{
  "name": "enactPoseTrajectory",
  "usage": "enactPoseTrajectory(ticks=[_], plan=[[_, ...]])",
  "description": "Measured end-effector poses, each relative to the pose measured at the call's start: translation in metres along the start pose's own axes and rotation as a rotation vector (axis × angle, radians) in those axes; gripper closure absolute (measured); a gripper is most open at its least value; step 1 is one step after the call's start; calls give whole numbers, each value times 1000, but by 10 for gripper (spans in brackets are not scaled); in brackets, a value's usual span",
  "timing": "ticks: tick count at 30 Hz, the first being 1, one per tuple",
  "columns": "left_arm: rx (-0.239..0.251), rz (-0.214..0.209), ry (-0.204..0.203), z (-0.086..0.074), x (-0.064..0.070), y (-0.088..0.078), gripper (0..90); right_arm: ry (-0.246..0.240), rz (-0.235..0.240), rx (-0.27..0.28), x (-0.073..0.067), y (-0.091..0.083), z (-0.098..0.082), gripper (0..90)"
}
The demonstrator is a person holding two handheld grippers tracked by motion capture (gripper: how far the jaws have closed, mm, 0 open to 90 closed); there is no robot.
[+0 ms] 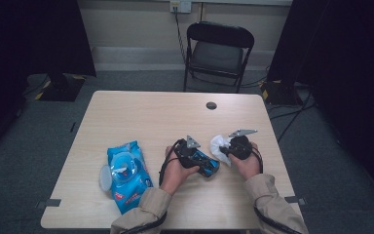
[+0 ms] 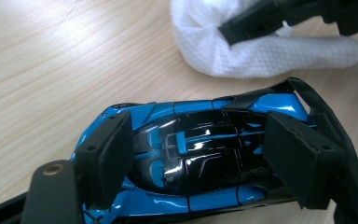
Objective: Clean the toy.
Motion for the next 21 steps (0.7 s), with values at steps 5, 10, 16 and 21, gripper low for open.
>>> enactPoseTrajectory(ticks=[5, 10, 16, 21], plan=[[16, -8, -18, -2, -3, 1, 202, 0, 28, 19, -9, 10, 13, 834], [16, -12, -26, -2, -4, 2, 182, 1, 41, 10, -17, 27, 21, 834], [-1, -9, -34, -1, -3, 2, 173, -9, 73, -3, -32, 47, 29, 833], [4, -6, -25, -2, -4, 2, 173, -19, 144, -20, -53, 59, 29, 833]])
Point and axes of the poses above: each handheld gripper's, and its own axes: y roughly forward along the jaws, z roughly out of its top, x roughly to its right, the point moved 10 cm from there along y, roughly forward along the jaws, and after that the axes turned 7 degrees about x, right-handed, at the moved point
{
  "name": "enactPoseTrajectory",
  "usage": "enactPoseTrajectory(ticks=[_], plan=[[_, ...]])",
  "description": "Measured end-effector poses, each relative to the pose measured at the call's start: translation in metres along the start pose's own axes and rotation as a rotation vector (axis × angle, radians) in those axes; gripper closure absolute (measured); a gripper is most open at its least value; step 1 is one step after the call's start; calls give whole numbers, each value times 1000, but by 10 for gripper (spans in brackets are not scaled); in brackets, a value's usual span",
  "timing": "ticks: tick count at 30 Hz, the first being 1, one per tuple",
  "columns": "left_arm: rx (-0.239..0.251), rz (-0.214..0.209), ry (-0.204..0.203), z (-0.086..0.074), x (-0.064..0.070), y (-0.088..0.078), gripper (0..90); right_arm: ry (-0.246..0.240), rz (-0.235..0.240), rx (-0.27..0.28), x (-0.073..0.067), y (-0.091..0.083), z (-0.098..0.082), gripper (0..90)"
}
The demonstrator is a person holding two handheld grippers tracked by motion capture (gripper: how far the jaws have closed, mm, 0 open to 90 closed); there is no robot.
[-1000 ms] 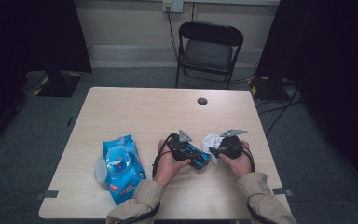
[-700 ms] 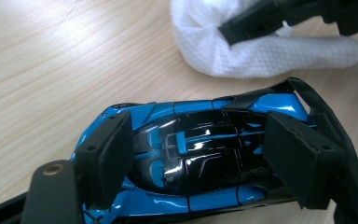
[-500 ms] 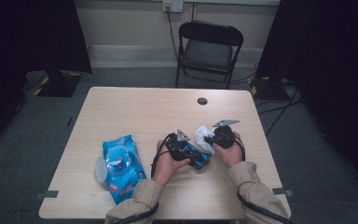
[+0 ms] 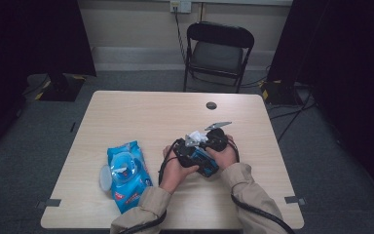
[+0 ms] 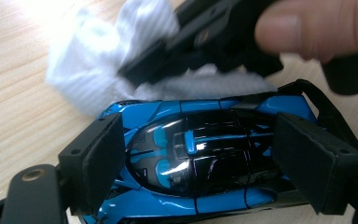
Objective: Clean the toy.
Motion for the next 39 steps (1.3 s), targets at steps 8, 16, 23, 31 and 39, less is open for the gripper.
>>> enactPoseTrajectory(ticks=[8, 16, 23, 31, 39], plan=[[5, -1, -3, 0, 1, 0, 173, -19, 47, -8, -2, -6, -5, 835], [4, 0, -4, 0, 1, 0, 173, -47, 96, -35, 1, -21, -16, 836], [6, 0, -2, 0, 1, 0, 173, -63, 118, -45, 4, -33, -24, 836], [-1, 2, -3, 0, 1, 0, 172, -45, 127, -50, 7, -43, -32, 836], [0, 7, -4, 0, 0, 0, 172, -17, 133, -46, 11, -55, -41, 835]])
Point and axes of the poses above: each handheld gripper's, and its own axes: y roughly forward along the jaws, z roughly out of its top, x roughly to its right, the point moved 10 cm from there along y, roughly forward along the jaws, and after that the axes turned 7 degrees about x, right-handed, at the moved point
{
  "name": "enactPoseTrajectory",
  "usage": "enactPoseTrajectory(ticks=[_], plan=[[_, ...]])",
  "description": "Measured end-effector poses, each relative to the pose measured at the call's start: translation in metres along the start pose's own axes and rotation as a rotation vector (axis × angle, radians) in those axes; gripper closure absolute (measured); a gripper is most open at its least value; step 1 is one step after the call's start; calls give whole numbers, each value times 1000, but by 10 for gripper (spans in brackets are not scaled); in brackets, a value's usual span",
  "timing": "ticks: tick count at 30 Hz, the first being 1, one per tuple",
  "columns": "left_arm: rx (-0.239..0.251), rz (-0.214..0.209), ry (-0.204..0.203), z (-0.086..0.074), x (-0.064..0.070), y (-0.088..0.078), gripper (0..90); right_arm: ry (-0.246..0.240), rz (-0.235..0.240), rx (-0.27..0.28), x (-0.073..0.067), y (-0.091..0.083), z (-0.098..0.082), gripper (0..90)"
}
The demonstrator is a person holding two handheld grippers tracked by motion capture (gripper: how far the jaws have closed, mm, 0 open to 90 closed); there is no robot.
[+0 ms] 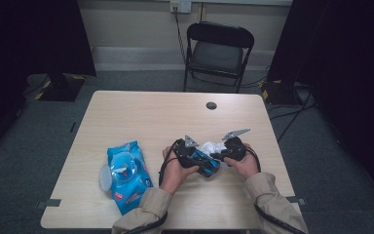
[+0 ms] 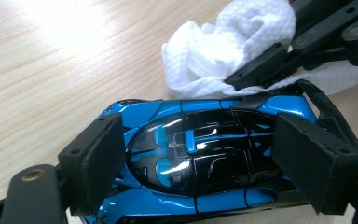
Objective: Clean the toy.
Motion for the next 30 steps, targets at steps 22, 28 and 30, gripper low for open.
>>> enactPoseTrajectory(ticks=[22, 28, 30], plan=[[-9, 4, -3, 0, 1, 0, 173, 19, -99, 71, 22, -17, 13, 835], [-7, 4, -3, 0, 1, 0, 173, 21, -101, 104, 14, 1, 37, 833], [-8, 5, -2, 0, 1, 0, 173, 16, -102, 107, 11, 8, 42, 833]])
Point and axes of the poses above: each handheld gripper's, and its own axes: y roughly forward along the jaws, z roughly out of its top, x roughly to its right, the point moved 10 cm from there along y, roughly forward along the jaws, and after that the axes turned 7 degrees about x, right-handed, at the moved point
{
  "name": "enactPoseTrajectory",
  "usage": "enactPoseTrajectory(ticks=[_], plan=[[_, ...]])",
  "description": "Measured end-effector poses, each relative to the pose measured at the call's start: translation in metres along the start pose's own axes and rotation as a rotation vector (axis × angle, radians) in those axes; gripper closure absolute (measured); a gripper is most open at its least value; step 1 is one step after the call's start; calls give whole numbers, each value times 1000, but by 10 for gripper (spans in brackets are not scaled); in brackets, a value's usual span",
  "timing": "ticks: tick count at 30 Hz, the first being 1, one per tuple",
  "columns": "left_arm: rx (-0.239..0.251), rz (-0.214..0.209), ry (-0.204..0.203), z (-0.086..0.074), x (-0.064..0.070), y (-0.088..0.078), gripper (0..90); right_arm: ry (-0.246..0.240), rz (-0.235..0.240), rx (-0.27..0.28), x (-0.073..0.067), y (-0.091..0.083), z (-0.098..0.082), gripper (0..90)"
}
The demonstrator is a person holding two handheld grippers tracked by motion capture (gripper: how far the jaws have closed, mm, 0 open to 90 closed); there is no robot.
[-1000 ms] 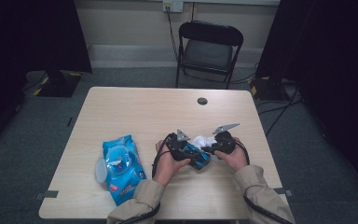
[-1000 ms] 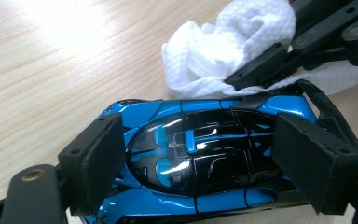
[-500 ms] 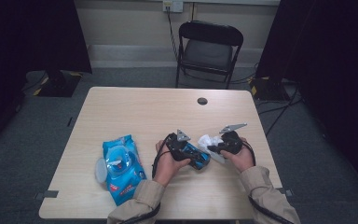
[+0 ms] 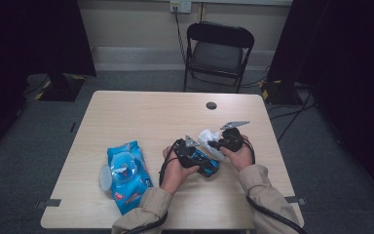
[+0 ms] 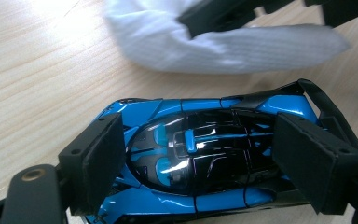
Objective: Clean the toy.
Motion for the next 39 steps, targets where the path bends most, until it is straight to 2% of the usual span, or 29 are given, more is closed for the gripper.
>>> enactPoseTrajectory(ticks=[3, 8, 13, 16, 24, 32, 39], plan=[[-4, 0, 1, 0, 0, 0, 173, -9, -5, -13, -3, 8, 2, 833], [-4, -1, -3, 1, 0, 0, 173, 6, -17, -19, -7, 23, 3, 833], [2, 0, -3, 0, 0, 0, 172, 6, -5, -32, -16, 35, 2, 832], [5, 1, -5, 0, 0, 0, 172, -11, 10, -47, -22, 42, -2, 832], [5, 1, -4, 0, 0, 0, 172, -24, 21, -70, -20, 38, -8, 832], [5, 1, -3, 0, 0, 0, 172, -8, 52, -72, -17, 27, -17, 833], [15, 1, -5, 0, 0, 0, 172, -46, 58, -97, -16, 16, -23, 833]])
Point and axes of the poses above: each handheld gripper's, and its own axes: y roughly forward along the jaws, z roughly out of its top, x roughly to its right, the point moved 10 cm from there along y, roughly forward along the jaws, and after that the axes turned 7 degrees about x, right-handed, at the moved point
